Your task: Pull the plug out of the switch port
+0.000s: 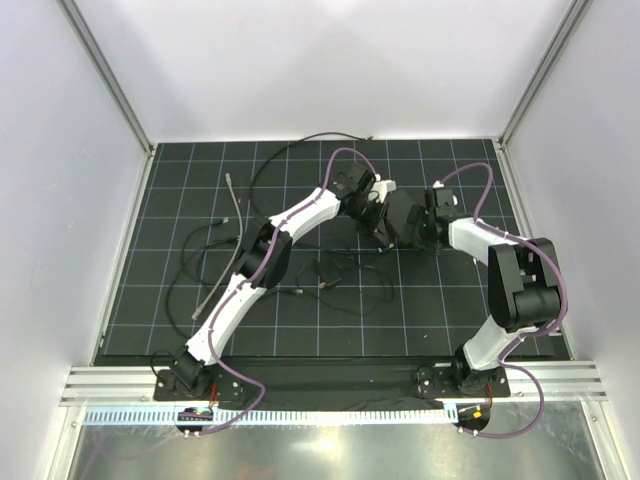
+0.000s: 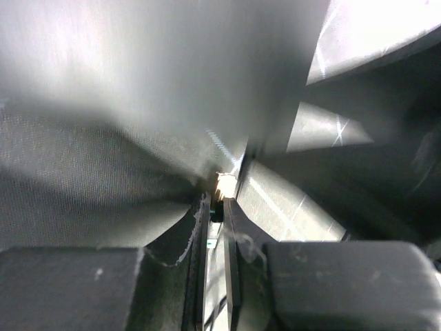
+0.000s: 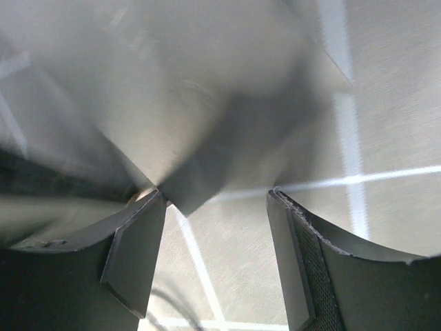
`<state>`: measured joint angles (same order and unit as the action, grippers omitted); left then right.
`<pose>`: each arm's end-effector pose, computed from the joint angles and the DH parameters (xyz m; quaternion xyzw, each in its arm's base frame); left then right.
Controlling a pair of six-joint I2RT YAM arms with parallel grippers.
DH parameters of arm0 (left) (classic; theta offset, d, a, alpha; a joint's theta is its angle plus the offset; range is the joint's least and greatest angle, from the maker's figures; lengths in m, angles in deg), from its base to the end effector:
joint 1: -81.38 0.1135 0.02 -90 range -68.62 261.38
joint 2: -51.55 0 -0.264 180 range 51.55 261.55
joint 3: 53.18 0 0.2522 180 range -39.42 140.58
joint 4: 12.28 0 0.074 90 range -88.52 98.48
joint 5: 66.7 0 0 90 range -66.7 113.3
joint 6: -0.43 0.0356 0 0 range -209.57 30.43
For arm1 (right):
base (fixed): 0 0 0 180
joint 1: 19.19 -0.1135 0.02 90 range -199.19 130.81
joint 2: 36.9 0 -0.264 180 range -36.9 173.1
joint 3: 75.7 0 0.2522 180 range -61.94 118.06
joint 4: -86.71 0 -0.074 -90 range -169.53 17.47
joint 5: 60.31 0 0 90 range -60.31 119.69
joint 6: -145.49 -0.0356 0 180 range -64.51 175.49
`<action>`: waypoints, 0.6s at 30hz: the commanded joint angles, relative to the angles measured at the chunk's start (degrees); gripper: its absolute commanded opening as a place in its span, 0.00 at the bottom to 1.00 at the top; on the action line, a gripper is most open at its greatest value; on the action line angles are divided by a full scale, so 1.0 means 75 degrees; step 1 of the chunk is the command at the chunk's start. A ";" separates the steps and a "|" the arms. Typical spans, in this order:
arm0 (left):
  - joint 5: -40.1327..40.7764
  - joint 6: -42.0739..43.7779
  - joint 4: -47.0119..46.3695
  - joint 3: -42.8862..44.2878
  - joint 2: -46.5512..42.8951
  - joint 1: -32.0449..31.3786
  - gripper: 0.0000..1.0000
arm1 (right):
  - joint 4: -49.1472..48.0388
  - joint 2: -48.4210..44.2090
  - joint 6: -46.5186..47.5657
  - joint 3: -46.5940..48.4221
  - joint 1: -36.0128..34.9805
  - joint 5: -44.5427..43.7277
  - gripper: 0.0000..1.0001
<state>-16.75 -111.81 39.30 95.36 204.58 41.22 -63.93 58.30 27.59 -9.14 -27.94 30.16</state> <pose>0.4157 -0.3807 0.1295 0.2387 0.8721 -0.4222 0.0648 0.3195 0.0495 0.1626 0.1588 0.9481 0.0904 0.2604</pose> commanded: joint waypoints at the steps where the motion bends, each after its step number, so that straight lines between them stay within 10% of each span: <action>1: 0.1321 0.0832 0.2093 -0.0018 0.0302 -0.0129 0.00 | -0.0263 0.0338 -0.0042 -0.0137 0.0511 -0.1410 0.67; 9: 0.0899 0.0225 0.0690 -0.1072 -0.0446 -0.0013 0.00 | -0.0578 -0.0024 0.0449 -0.0195 0.0534 -0.0685 0.67; 18: 0.1764 -0.0245 0.0511 0.0252 -0.1043 0.0292 0.08 | -0.1469 -0.0997 0.0779 -0.0863 0.0534 0.0113 0.68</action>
<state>-9.30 -112.22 43.13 94.29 200.86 41.68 -71.97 54.56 31.70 -14.63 -23.83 28.92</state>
